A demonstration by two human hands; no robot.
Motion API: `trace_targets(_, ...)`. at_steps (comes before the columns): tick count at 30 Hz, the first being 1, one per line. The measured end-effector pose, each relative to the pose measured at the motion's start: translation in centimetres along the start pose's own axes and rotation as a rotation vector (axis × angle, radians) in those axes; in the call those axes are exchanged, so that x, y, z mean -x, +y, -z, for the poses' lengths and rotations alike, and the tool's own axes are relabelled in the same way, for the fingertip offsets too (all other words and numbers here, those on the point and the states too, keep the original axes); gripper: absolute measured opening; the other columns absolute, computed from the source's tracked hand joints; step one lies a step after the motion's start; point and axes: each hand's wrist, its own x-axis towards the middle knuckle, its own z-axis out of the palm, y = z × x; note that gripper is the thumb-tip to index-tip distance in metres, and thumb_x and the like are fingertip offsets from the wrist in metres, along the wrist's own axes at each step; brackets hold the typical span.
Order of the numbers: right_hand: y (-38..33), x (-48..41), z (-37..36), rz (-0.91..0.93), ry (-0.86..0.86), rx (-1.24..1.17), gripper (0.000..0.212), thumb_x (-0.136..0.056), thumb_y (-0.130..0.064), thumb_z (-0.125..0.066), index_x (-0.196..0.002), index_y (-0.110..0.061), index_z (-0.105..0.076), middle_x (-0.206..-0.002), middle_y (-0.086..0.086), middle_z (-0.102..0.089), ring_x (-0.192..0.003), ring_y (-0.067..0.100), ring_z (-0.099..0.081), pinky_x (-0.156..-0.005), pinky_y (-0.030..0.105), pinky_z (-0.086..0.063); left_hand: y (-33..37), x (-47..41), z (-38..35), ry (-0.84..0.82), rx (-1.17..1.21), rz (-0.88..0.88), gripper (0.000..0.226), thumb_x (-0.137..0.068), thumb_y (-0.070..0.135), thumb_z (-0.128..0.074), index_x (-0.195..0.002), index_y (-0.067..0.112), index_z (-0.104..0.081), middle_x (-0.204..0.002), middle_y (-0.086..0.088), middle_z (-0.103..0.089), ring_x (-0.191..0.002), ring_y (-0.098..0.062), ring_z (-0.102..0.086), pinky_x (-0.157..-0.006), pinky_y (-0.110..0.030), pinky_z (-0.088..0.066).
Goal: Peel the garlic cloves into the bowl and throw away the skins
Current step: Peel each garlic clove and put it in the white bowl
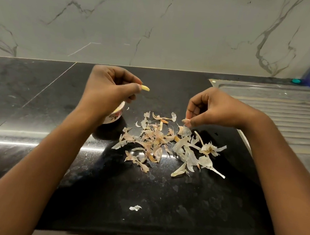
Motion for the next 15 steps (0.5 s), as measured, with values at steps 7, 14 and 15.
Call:
trace_targets(7,-0.6,0.6,0.3,-0.003,-0.006,0.071,0.009,-0.088,-0.027,-0.087,-0.079,-0.024,-0.085,-0.077,0.0,-0.077,-0.072,0.011,-0.064,-0.072,0.036,-0.048,0.2,-1.2,3.9,-0.051,-0.201,0.155,0.006,-0.091,0.002,-0.076,-0.094,0.006,-0.079,-0.086,-0.016,-0.078,-0.068,-0.018,-0.071,-0.062,-0.021,-0.06)
trace_targets(14,-1.8,0.2,-1.0,0.118,-0.075,-0.009,0.019,-0.08,-0.036,-0.094,-0.087,-0.023,-0.083,-0.069,0.008,-0.057,-0.064,0.018,-0.052,-0.064,0.033,-0.044,-0.4,-1.6,5.5,-0.072,-0.367,0.294,0.004,-0.09,0.003,-0.076,-0.087,0.005,-0.08,-0.082,-0.014,-0.077,-0.066,-0.017,-0.063,-0.064,-0.031,-0.052)
trace_targets(15,-2.0,0.1,-1.3,0.108,-0.122,0.001,0.022,-0.079,-0.04,-0.094,-0.087,-0.023,-0.083,-0.068,0.007,-0.056,-0.063,0.018,-0.052,-0.063,0.031,-0.045,-0.5,-1.6,5.5,-0.074,-0.389,0.3,0.005,-0.089,0.004,-0.077,-0.086,0.006,-0.08,-0.082,-0.014,-0.077,-0.067,-0.018,-0.062,-0.064,-0.033,-0.051)
